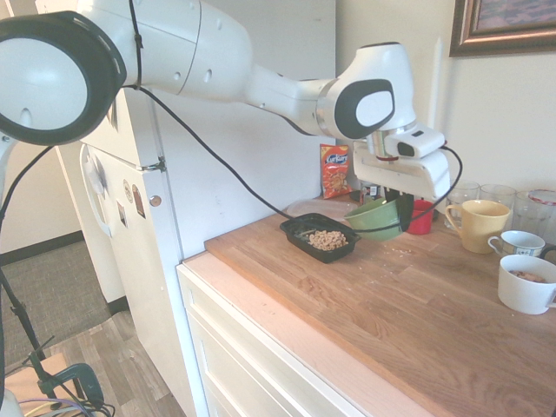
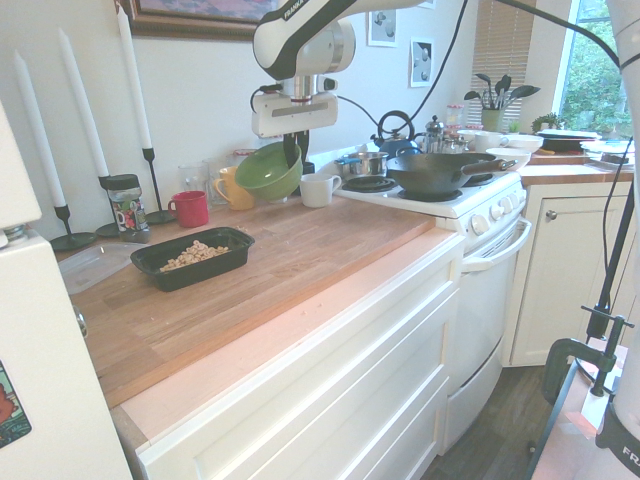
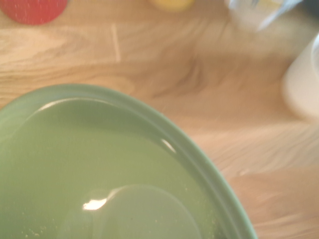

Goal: Pour the cereal into the box

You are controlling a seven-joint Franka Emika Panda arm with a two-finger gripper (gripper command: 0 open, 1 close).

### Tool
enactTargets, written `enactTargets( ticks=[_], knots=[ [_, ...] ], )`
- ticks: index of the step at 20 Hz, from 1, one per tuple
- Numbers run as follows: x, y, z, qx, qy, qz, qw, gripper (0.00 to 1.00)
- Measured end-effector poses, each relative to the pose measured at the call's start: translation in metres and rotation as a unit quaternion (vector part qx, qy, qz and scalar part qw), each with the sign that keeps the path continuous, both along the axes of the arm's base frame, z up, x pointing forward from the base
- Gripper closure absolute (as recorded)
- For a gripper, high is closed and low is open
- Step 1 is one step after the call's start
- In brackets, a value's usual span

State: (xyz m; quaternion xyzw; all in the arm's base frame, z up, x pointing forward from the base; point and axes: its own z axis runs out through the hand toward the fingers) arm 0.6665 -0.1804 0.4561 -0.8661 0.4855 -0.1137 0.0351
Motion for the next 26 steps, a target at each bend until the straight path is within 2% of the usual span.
enactTargets(
  ticks=[2, 5, 11, 17, 26],
  knots=[
    [-0.003, -0.021, -0.018, 0.058, -0.006, -0.009, 0.998, 1.00],
    [-0.014, -0.055, -0.037, 0.142, -0.015, -0.021, 0.989, 1.00],
    [-0.033, -0.093, -0.084, 0.296, -0.026, -0.044, 0.954, 1.00],
    [-0.041, -0.112, -0.119, 0.296, -0.003, -0.063, 0.953, 1.00],
    [-0.043, -0.128, -0.144, 0.237, 0.014, -0.069, 0.969, 1.00]
  ],
)
